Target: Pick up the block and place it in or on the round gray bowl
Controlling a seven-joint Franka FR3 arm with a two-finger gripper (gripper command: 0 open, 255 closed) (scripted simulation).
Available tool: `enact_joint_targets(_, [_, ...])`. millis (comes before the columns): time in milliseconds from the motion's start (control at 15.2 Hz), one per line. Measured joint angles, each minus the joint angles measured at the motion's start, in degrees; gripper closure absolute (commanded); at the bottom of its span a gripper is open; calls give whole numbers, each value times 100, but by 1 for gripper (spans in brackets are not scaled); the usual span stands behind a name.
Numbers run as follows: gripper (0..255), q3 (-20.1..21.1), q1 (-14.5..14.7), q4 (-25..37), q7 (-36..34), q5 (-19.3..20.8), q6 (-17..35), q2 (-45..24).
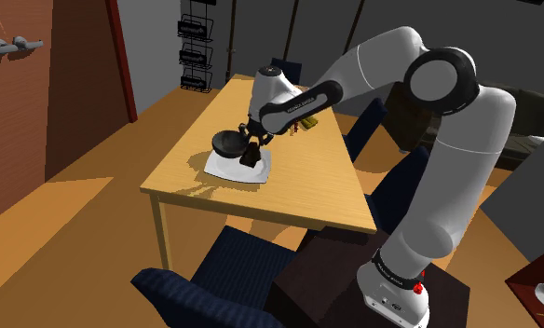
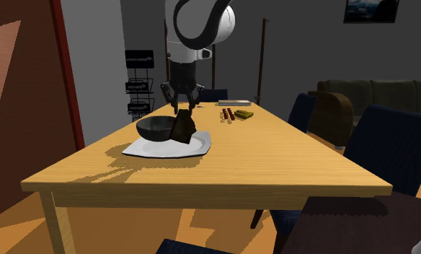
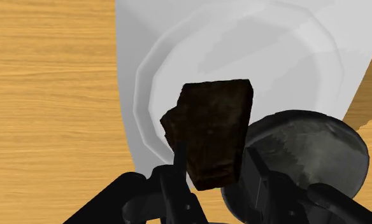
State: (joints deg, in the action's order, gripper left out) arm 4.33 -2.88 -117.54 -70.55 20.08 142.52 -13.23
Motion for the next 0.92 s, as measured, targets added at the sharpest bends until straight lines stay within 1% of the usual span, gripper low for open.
enact_joint_targets(528, [255,66,-17,189,218,-211,-508,337])
enact_joint_targets(660, [255,83,13,608,238,-230,-705,110])
enact_joint_targets(924, [255,96,89,1849,297,-242,-1158,-690])
